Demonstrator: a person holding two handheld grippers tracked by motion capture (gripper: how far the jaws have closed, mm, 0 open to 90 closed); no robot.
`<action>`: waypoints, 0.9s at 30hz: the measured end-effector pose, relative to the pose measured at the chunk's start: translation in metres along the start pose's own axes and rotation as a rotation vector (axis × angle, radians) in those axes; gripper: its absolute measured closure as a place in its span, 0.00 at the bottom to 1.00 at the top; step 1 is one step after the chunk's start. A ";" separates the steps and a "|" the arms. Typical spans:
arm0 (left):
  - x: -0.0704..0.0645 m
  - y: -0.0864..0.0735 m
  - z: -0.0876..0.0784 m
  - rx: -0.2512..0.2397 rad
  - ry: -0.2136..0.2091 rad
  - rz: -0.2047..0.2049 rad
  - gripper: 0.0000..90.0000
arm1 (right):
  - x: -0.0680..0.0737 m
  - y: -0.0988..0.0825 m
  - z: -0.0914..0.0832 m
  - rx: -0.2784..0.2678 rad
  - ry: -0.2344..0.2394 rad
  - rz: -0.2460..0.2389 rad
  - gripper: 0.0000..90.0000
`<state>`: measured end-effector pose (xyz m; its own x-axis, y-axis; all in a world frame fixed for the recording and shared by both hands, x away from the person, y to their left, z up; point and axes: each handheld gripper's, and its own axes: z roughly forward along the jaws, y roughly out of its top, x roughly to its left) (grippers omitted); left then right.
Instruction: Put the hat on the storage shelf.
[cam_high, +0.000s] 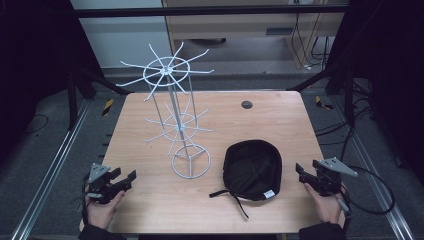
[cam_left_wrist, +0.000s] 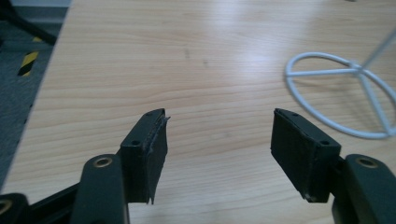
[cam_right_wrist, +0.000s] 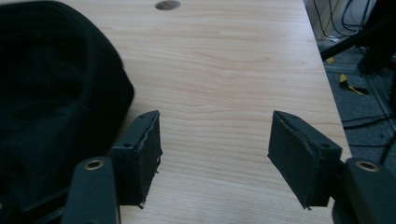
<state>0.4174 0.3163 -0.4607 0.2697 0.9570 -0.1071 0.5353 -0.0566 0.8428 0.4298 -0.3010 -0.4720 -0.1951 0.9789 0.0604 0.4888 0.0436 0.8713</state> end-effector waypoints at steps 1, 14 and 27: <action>-0.006 0.000 0.000 -0.005 -0.008 0.012 0.40 | 0.001 0.000 -0.001 -0.009 0.010 0.002 0.39; -0.055 0.000 -0.001 -0.010 -0.104 0.106 0.44 | 0.028 0.008 -0.016 -0.048 0.137 -0.029 0.50; -0.108 0.004 0.005 -0.016 -0.188 0.242 0.52 | 0.051 0.007 -0.019 -0.024 0.192 -0.065 0.54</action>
<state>0.3947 0.2108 -0.4485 0.5318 0.8468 0.0034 0.4250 -0.2705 0.8638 0.4067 -0.2544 -0.4535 -0.3853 0.9180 0.0939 0.4501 0.0981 0.8876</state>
